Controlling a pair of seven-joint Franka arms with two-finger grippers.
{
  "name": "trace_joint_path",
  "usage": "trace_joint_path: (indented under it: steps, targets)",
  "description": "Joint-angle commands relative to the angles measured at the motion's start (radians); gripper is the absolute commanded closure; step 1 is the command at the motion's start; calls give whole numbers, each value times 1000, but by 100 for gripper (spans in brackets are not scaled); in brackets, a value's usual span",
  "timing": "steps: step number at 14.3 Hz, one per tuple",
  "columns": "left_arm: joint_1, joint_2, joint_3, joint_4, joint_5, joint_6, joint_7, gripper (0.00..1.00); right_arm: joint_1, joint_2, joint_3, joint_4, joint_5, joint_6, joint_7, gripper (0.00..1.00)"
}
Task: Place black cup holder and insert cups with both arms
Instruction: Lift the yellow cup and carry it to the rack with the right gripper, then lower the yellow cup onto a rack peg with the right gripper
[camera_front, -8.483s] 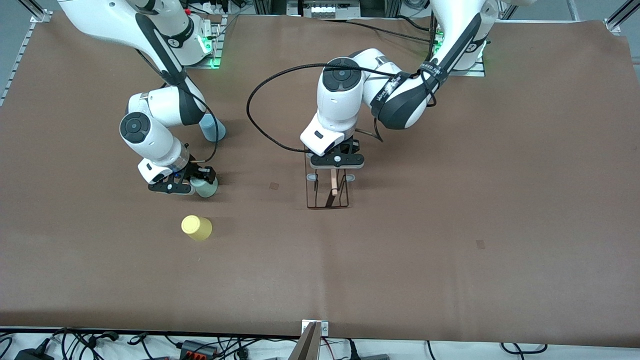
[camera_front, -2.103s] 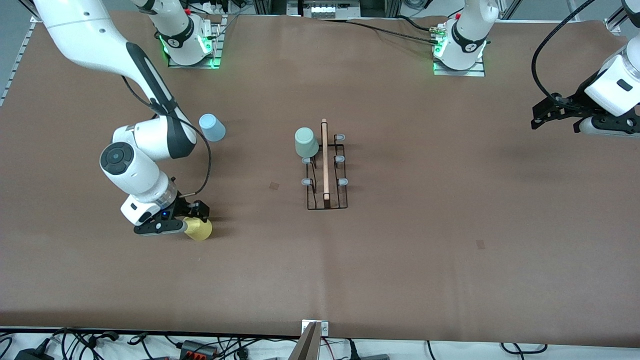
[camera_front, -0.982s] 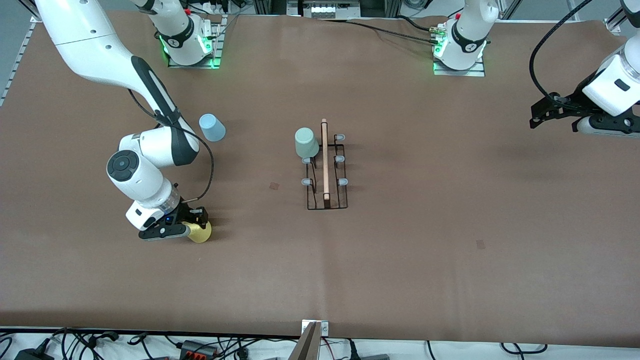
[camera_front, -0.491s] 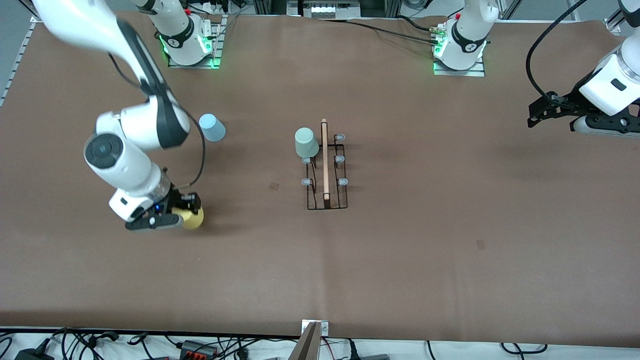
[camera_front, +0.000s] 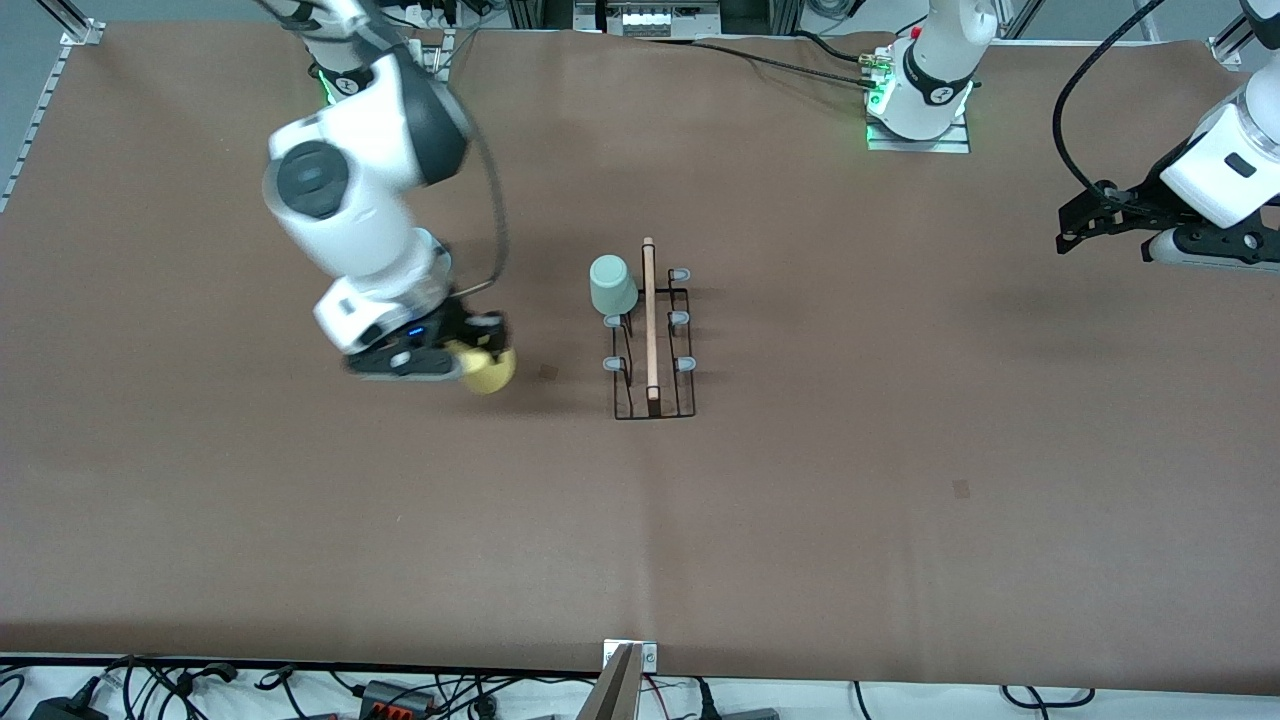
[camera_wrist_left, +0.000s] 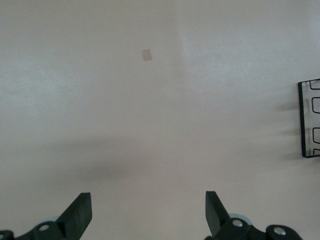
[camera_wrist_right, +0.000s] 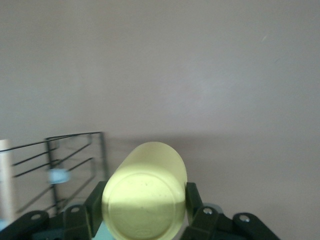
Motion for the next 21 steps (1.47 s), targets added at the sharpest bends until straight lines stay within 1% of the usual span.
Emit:
trace_joint_path:
  steps: [1,3,5,8,14,15,16,17,18,19,20,21]
  targets:
    - [-3,5,-2,25,-9,-23,-9,0,100,84,-8,112,-1,-17,169,95]
    - [-1,5,-2,25,-9,-23,-9,0,149,121,-8,136,-47,-6,249,95]
    - [2,5,0,25,-9,-23,-9,0,172,153,-8,167,-68,-1,272,95]
    - [2,5,0,25,-9,-23,-9,0,180,176,-8,173,-71,32,272,95]
    - [3,5,0,25,-9,-23,-9,0,197,225,-8,173,-126,95,275,94]
    - [3,5,0,24,-9,-23,-9,0,197,236,-8,173,-136,95,275,90]
    - [3,5,0,25,-9,-23,-9,0,198,247,-8,172,-140,97,275,71]
    - [3,5,0,24,-9,-23,-9,0,201,259,-8,170,-143,105,275,54]
    - [3,5,0,25,-9,-23,-9,0,203,265,-10,167,-150,121,275,45]
    - [3,5,0,24,-9,-23,-9,0,207,271,-10,166,-168,137,275,46]
    - [3,5,0,24,-9,-23,-9,0,206,273,-8,166,-171,138,275,50]
    - [5,5,0,24,-9,-23,-9,0,206,273,-10,166,-170,138,275,57]
